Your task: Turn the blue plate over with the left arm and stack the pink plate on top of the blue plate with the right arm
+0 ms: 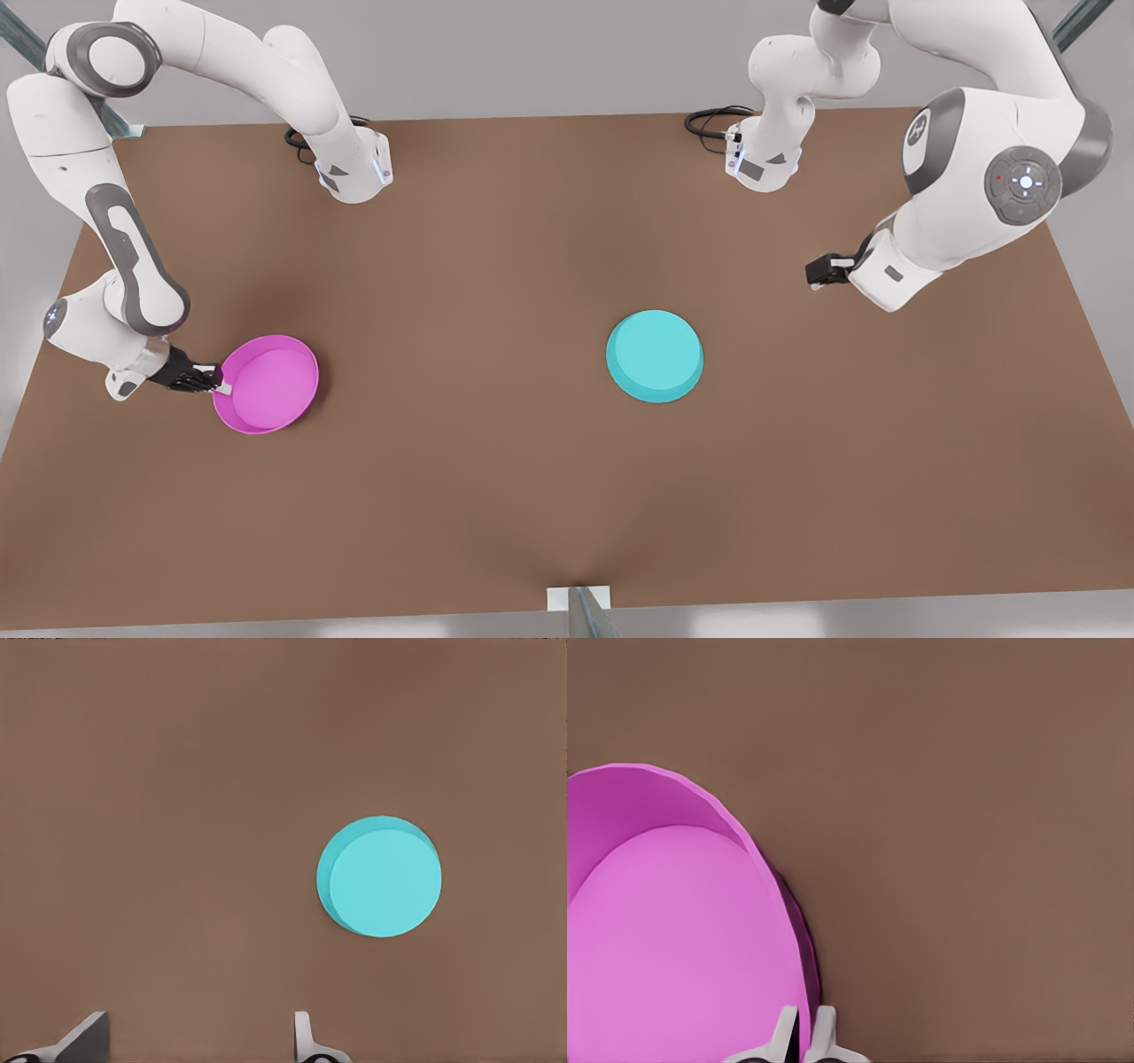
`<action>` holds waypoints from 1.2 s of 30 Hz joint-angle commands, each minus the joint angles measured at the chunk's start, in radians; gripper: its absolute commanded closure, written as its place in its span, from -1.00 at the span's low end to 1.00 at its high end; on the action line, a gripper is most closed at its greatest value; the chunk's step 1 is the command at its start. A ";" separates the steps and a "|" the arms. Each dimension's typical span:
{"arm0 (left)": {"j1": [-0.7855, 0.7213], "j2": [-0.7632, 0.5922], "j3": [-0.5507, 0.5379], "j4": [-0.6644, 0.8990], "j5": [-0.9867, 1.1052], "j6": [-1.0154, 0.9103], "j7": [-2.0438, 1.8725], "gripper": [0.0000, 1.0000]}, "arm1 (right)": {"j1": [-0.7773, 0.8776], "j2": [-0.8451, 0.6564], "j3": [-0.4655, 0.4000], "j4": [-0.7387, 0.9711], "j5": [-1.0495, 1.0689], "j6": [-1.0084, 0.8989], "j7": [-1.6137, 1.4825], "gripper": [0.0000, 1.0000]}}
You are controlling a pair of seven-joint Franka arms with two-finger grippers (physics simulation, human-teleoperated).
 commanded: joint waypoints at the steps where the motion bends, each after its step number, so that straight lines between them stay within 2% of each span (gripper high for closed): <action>1: 0.000 0.000 0.000 0.000 0.000 -0.002 0.000 -1.00 | 0.000 -0.002 0.001 0.002 -0.013 -0.002 0.010 0.57; 15: -0.001 0.001 -0.002 0.005 -0.002 0.004 -0.001 -1.00 | -0.014 -0.039 0.005 0.006 0.014 -0.143 0.066 0.57; 19: 0.000 0.000 -0.003 0.005 -0.005 0.004 -0.003 -1.00 | -0.005 -0.074 0.007 0.011 0.078 -0.166 0.066 0.57; 27: 0.000 0.001 -0.003 0.008 -0.011 0.012 -0.003 -1.00 | 0.001 -0.103 0.042 0.029 0.116 -0.194 0.086 0.57; 36: 0.005 -0.003 -0.005 0.009 -0.002 0.013 0.048 -1.00 | 0.188 -0.146 0.044 0.067 0.219 -0.174 0.181 0.57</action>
